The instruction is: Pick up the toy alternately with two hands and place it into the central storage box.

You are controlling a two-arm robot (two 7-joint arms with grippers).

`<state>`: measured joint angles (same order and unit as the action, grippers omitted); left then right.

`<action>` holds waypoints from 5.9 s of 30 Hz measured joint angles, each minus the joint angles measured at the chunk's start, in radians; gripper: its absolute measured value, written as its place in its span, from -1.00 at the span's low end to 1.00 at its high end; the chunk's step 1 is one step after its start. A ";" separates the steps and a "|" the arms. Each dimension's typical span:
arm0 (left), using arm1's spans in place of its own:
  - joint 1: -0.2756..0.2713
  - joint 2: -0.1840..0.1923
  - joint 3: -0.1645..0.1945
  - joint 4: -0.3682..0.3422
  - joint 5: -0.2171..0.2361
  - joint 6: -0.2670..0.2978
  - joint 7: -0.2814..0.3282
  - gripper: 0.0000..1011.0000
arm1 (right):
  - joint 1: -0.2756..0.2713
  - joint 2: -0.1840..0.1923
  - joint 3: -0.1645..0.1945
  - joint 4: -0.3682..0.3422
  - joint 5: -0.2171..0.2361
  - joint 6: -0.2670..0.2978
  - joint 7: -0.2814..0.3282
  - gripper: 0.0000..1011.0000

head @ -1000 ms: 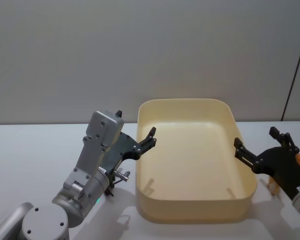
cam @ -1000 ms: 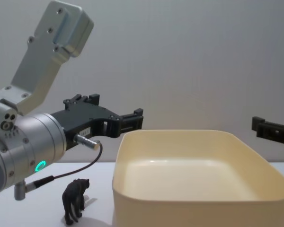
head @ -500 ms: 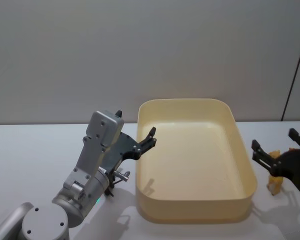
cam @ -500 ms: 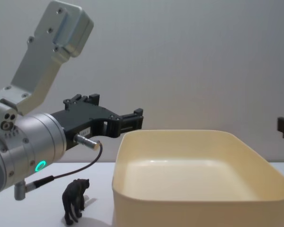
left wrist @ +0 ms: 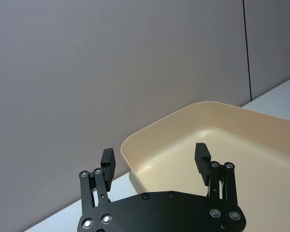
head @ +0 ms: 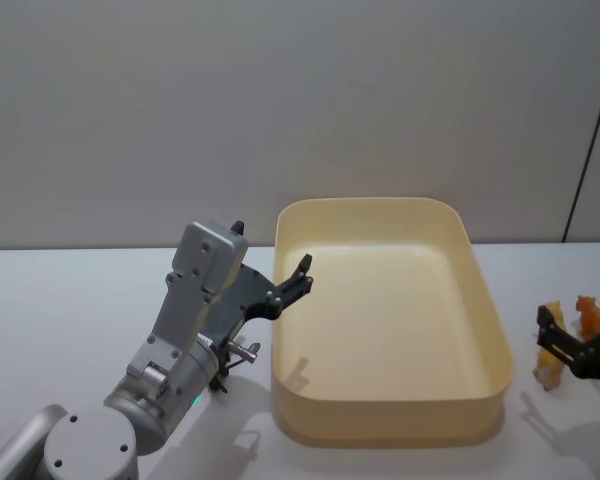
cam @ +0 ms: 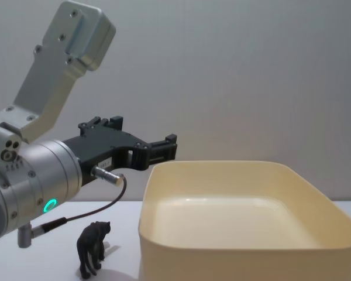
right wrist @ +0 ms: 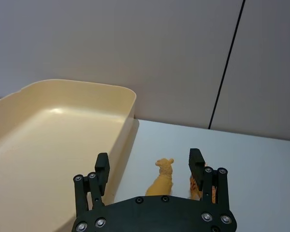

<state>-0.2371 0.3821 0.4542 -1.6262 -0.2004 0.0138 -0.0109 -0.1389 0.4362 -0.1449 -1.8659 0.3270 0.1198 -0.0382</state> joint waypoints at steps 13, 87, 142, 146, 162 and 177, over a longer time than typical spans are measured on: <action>0.000 0.000 0.000 0.000 0.000 0.000 0.000 0.98 | 0.047 -0.037 -0.002 0.074 0.014 0.069 -0.013 0.98; 0.000 0.000 0.000 0.000 0.000 0.000 0.000 0.98 | 0.120 -0.129 -0.040 0.184 -0.177 -0.017 -0.066 -0.38; 0.000 0.000 0.000 0.000 0.000 0.000 0.000 0.98 | 0.250 -0.187 -0.057 0.177 -0.223 -0.003 0.178 0.98; 0.000 0.000 0.000 0.000 0.000 0.000 0.000 0.98 | 0.212 -0.147 -0.022 0.140 -0.187 -0.004 0.146 0.98; 0.000 0.000 0.000 0.000 0.000 0.000 0.000 0.98 | 0.078 -0.041 0.083 0.052 -0.093 0.023 0.057 0.98; 0.000 0.000 0.000 0.000 0.000 0.000 0.000 0.98 | 0.028 -0.014 0.111 0.093 -0.096 0.045 0.039 0.98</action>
<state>-0.2371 0.3821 0.4542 -1.6262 -0.2004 0.0138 -0.0109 -0.1111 0.4219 -0.0339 -1.7727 0.2314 0.1647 0.0010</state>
